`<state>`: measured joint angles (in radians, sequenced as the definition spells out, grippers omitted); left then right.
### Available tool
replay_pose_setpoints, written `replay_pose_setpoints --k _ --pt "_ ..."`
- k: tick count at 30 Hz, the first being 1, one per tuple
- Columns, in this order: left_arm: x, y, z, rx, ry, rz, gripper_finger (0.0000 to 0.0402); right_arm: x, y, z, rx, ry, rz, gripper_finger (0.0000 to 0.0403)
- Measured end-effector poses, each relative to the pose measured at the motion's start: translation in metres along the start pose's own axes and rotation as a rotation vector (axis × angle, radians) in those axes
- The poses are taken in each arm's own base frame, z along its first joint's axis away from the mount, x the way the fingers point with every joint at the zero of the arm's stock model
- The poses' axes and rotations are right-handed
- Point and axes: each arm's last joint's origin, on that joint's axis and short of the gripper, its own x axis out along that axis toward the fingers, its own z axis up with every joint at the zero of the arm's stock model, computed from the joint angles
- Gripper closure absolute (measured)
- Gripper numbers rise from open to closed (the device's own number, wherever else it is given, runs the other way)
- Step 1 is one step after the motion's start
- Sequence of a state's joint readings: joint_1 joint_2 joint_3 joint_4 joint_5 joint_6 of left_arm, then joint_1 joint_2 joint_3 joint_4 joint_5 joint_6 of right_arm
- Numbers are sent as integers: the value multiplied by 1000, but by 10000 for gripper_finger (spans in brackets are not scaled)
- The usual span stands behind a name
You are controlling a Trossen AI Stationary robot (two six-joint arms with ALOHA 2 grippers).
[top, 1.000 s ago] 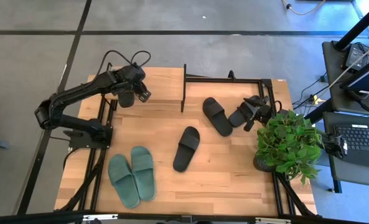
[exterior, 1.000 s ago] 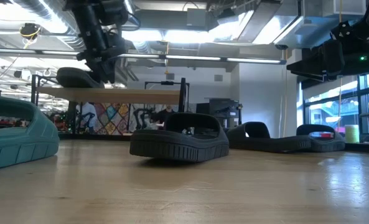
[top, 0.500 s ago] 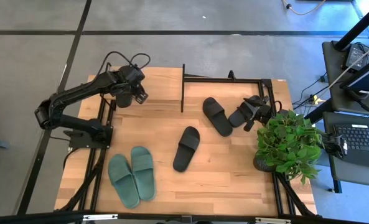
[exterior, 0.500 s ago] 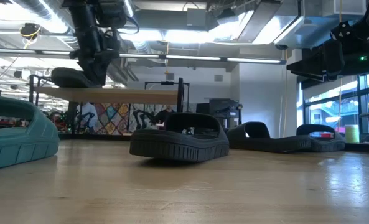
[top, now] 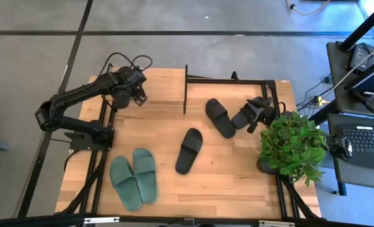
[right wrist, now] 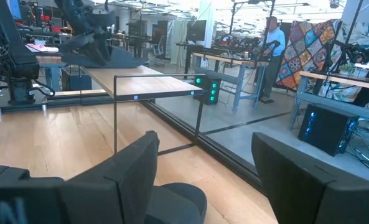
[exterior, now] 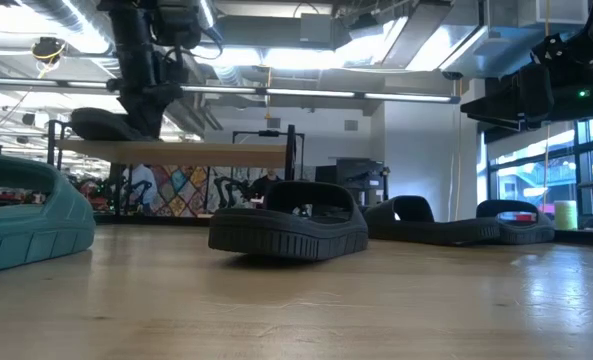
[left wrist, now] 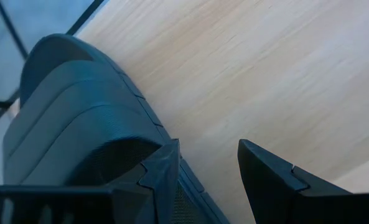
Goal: Pick and place slides into the shelf
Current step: Put the black slipper on the shelf
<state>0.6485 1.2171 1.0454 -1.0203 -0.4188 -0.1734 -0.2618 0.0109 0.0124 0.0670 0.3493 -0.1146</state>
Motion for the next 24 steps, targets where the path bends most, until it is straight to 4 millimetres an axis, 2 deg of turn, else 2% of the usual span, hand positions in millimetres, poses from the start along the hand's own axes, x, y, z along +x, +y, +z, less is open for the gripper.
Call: replay_pose_setpoints --k 24 --pt "5 17 -5 27 72 111 246 0 0 0 -2 0 0 146"
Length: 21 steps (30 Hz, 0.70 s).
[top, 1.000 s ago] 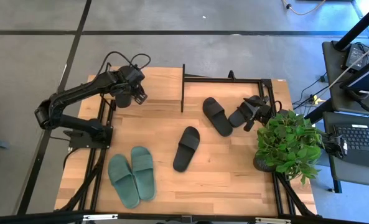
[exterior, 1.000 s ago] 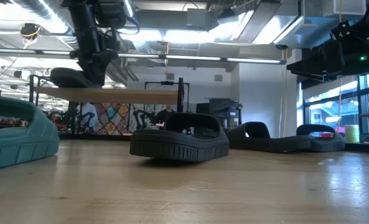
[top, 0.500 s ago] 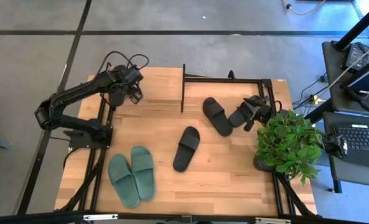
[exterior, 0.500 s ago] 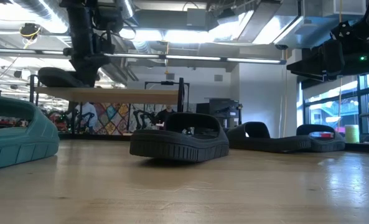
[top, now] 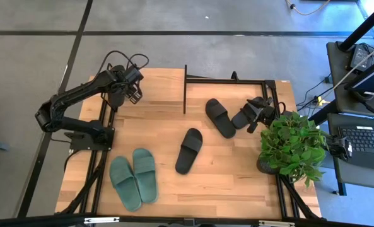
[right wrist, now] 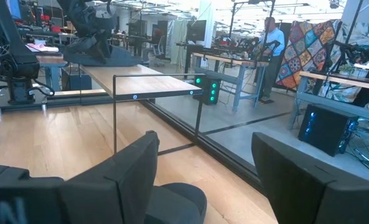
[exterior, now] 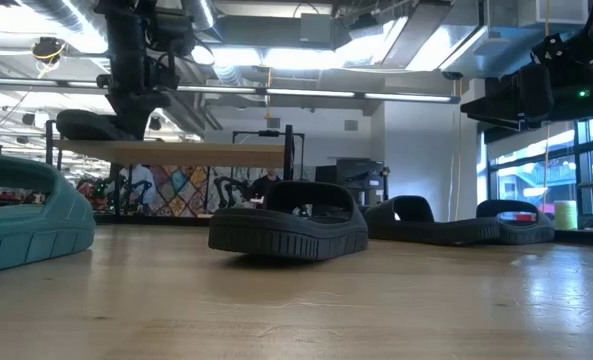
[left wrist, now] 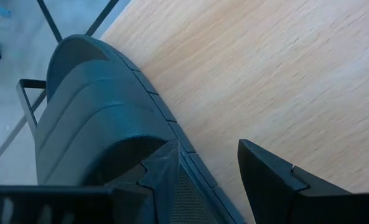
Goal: Pick and place slides into the shelf
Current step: Put the black slipper on the shelf
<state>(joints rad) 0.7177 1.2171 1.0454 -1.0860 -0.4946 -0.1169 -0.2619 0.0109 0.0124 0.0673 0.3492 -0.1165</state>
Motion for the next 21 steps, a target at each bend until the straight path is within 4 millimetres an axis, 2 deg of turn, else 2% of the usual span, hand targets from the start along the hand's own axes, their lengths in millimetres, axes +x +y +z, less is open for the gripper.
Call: replay_pose_setpoints --k 21 --pt "-1 1 -7 106 65 -2 246 0 0 0 -1 0 0 146"
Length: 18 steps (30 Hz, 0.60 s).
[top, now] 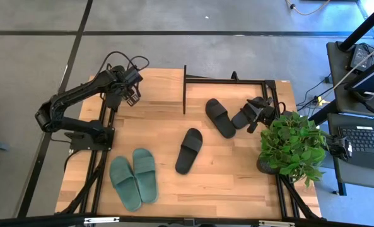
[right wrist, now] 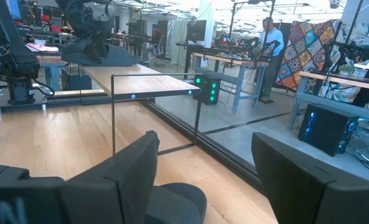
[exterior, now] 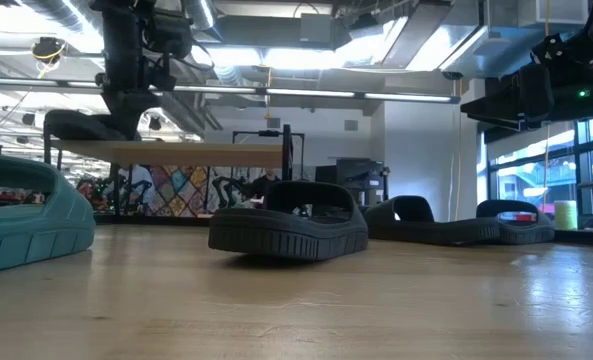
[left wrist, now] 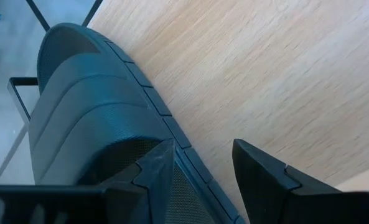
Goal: Pick and place slides into the shelf
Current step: Put the black slipper on the shelf
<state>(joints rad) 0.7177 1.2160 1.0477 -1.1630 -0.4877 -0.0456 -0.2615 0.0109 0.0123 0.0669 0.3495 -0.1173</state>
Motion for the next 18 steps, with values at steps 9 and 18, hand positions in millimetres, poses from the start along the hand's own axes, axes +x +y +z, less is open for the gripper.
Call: replay_pose_setpoints --k 9,18 --pt "-2 0 1 12 -6 -4 246 0 0 0 0 1 0 146" --pt "-29 1 12 0 -102 -58 246 0 0 0 0 0 0 146"
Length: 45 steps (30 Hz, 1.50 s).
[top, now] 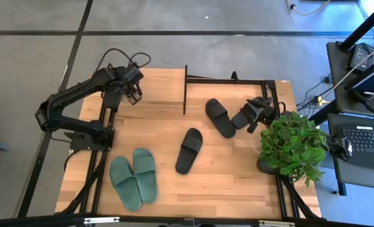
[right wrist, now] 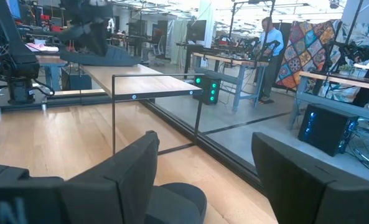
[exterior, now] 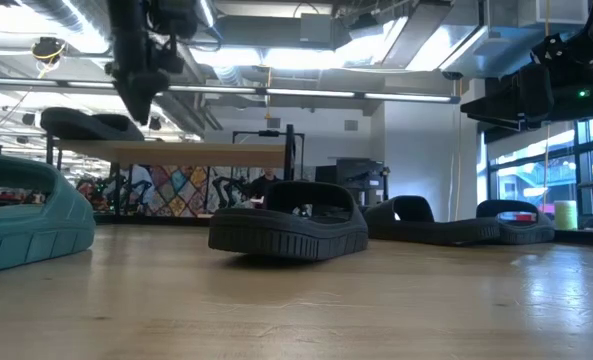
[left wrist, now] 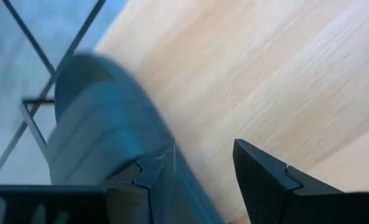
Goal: Pick and place slides into the shelf
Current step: Put the black slipper on the shelf
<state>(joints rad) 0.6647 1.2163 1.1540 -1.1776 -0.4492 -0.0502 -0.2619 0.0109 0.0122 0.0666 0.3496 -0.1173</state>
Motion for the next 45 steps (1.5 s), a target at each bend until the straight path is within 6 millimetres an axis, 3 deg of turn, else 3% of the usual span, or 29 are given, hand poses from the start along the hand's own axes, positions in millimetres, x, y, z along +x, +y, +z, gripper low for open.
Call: replay_pose_setpoints --k 10,23,31,36,45 --pt "-24 -13 -4 82 24 -121 246 0 0 -1 -2 5 1 146" --pt "-52 -58 -29 281 87 -298 246 0 0 -1 -2 7 1 146" --pt "-67 -77 -46 250 132 -333 246 0 0 -1 1 8 1 146" --pt "-75 -105 -41 331 -8 -422 246 0 0 -1 6 7 1 146" --pt "-78 -176 -32 618 -242 -521 246 0 0 -1 8 8 1 146"
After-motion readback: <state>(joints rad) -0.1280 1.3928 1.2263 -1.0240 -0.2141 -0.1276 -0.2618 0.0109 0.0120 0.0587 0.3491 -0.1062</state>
